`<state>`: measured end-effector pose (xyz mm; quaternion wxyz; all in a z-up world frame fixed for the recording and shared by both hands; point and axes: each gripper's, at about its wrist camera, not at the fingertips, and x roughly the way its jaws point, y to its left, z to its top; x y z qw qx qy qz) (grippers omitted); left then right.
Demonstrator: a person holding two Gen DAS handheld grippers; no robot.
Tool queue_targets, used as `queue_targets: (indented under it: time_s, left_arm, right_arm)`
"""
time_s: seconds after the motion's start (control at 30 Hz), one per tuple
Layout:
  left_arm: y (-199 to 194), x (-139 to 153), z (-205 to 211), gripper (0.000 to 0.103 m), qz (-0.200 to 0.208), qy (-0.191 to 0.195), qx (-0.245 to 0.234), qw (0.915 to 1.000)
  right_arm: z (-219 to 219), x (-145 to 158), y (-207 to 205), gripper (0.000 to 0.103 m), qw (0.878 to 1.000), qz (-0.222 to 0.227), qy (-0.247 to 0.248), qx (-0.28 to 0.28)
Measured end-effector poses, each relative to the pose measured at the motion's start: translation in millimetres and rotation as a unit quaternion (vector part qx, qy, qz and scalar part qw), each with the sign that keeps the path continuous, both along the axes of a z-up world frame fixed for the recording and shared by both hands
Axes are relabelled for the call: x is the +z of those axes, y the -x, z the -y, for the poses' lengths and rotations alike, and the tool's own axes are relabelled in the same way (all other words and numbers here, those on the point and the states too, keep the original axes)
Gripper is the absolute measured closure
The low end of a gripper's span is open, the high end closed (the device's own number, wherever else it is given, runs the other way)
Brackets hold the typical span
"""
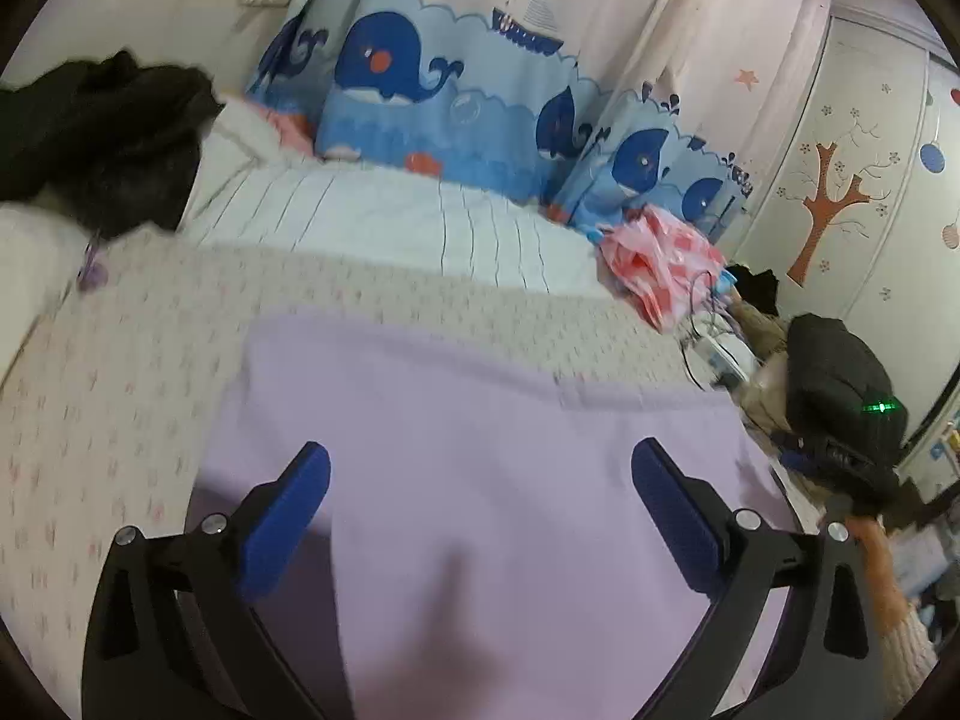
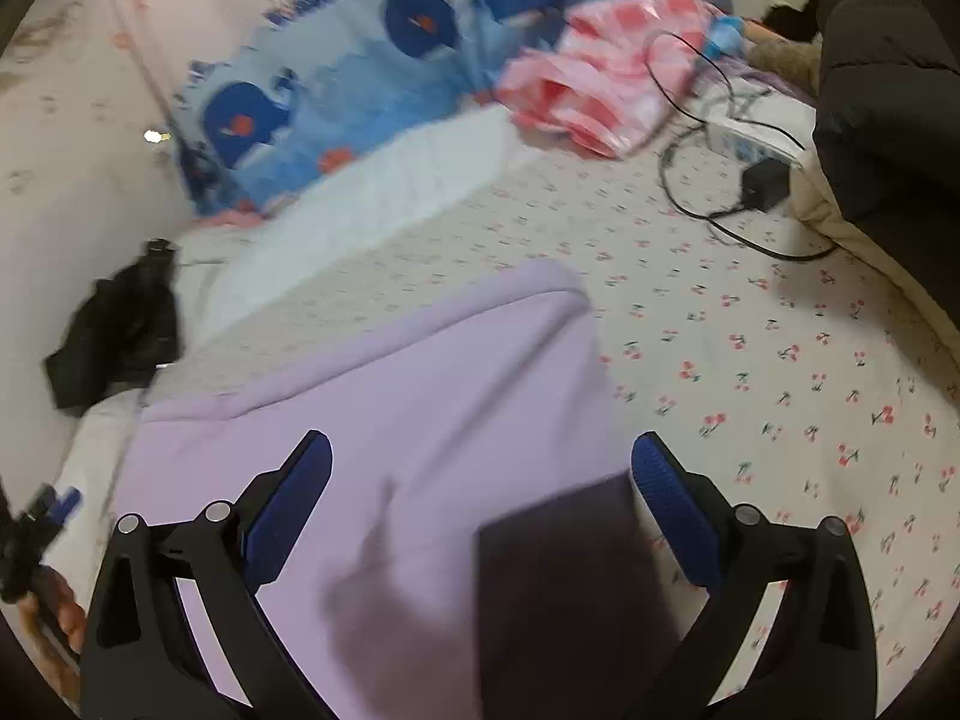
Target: Fold large clothes
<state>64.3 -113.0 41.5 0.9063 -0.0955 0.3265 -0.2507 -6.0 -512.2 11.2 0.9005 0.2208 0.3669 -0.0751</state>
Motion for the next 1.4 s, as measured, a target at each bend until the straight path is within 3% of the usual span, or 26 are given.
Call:
queue_targets:
  time_s: [0.07,0.13,0.17,0.2,0.27,0.33,0.4,0.47,0.5,0.6,0.67,0.7,0.73,0.83,0.93,1.0,1.07,1.13,1.17,1.23,1.3,1.4]
  left_arm:
    - [-25.9,-13.5,10.7,0.007,-0.002,-0.03,0.01,0.9995]
    - [-48.5,-54.1,12.9,0.007,-0.047,-0.066,0.022,0.9965]
    - [-55.4,-82.3,6.0,0.007,-0.084,-0.06,0.026,0.9943]
    - [-52.7,-99.0,-5.3,0.007,-0.091,-0.035,0.03,0.9948]
    - [-44.8,-99.4,-22.8,0.007,-0.081,-0.007,0.044,0.9957]
    - [-49.0,-96.8,-30.6,0.007,-0.097,0.001,0.049,0.994]
    - [-52.1,-81.2,-33.8,0.007,-0.1,0.003,0.065,0.9929]
    - [-49.5,-61.7,-28.8,0.007,-0.067,0.005,0.075,0.9949]
    - [-49.5,-54.3,-23.0,0.007,-0.051,0.005,0.073,0.996]
    - [-65.3,-49.1,-4.7,0.007,-0.045,0.0,0.074,0.9962]
    - [-82.3,-71.1,1.9,0.007,-0.08,-0.008,0.077,0.9938]
    - [-88.1,-85.5,-0.3,0.007,-0.1,0.002,0.076,0.9921]
    - [-91.8,-93.9,-5.0,0.007,-0.107,0.018,0.081,0.9907]
    - [-91.3,-94.9,-3.9,0.007,-0.113,0.009,0.083,0.9901]
    - [-82.2,-80.1,-1.6,0.007,-0.12,-0.018,0.084,0.989]
    - [-55.8,-57.7,-5.8,0.007,-0.095,0.008,0.084,0.9919]
    - [-28.7,-48.5,-3.2,0.007,-0.065,-0.003,0.072,0.9952]
    - [-9.1,-55.2,2.8,0.007,-0.042,-0.044,0.069,0.9958]
    - [-8.2,-71.0,9.0,0.007,-0.061,-0.074,0.061,0.9935]
    - [-3.8,-78.7,13.2,0.007,-0.066,-0.094,0.061,0.9915]
    - [11.1,-66.2,17.3,0.007,-0.048,-0.119,0.074,0.989]
    - [38.3,-55.3,20.7,0.007,-0.021,-0.131,0.062,0.9892]
  right_arm:
    - [3.6,-13.6,-21.1,0.006,1.0,-0.025,-0.003,-0.005]
    - [-3.7,-39.4,-52.2,0.006,0.997,-0.071,0.0,0.005]
    - [-8.9,-48.7,-62.5,0.006,0.997,-0.082,0.005,0.012]
    - [-17.9,-57.2,-74.1,0.006,0.996,-0.079,0.008,0.025]
    - [-34.3,-61.3,-91.0,0.006,0.994,-0.097,0.048,0.031]
    - [-42.5,-53.6,-97.1,0.006,0.991,-0.106,0.074,0.028]
    - [-43.2,-31.4,-85.1,0.006,0.996,-0.053,0.075,0.014]
    - [-58.3,-6.7,-76.1,0.006,0.995,0.003,0.095,0.029]
    - [-69.2,-1.3,-78.6,0.006,0.993,0.01,0.107,0.048]
    - [-102.9,-6.3,-108.3,0.006,0.983,-0.019,0.154,0.101]
    - [-110.2,-49.6,-144.5,0.006,0.974,-0.109,0.163,0.114]
    - [-108.3,-66.8,-154.2,0.006,0.975,-0.125,0.136,0.127]
    - [-104.4,-73.8,-159.0,0.006,0.979,-0.119,0.108,0.127]
    - [-105.7,-75.7,-165.5,0.006,0.978,-0.131,0.111,0.122]
    - [-111.6,-50.9,-141.2,0.006,0.98,-0.125,0.106,0.116]
    - [-118.2,-22.3,-106.5,0.006,0.984,-0.073,0.091,0.137]
    - [-132.5,-9.3,-65.7,0.006,0.98,-0.039,0.122,0.151]
    - [-139.7,-28.7,-46.9,0.006,0.976,-0.058,0.139,0.156]
    - [-141.8,-51.0,-45.6,0.006,0.97,-0.089,0.148,0.171]
    - [-141.4,-53.0,-34.7,0.006,0.968,-0.07,0.154,0.185]
    - [-137.1,-36.2,-21.1,0.006,0.973,-0.074,0.127,0.177]
    - [-124.1,-13.3,17.0,0.006,0.982,-0.036,0.076,0.17]
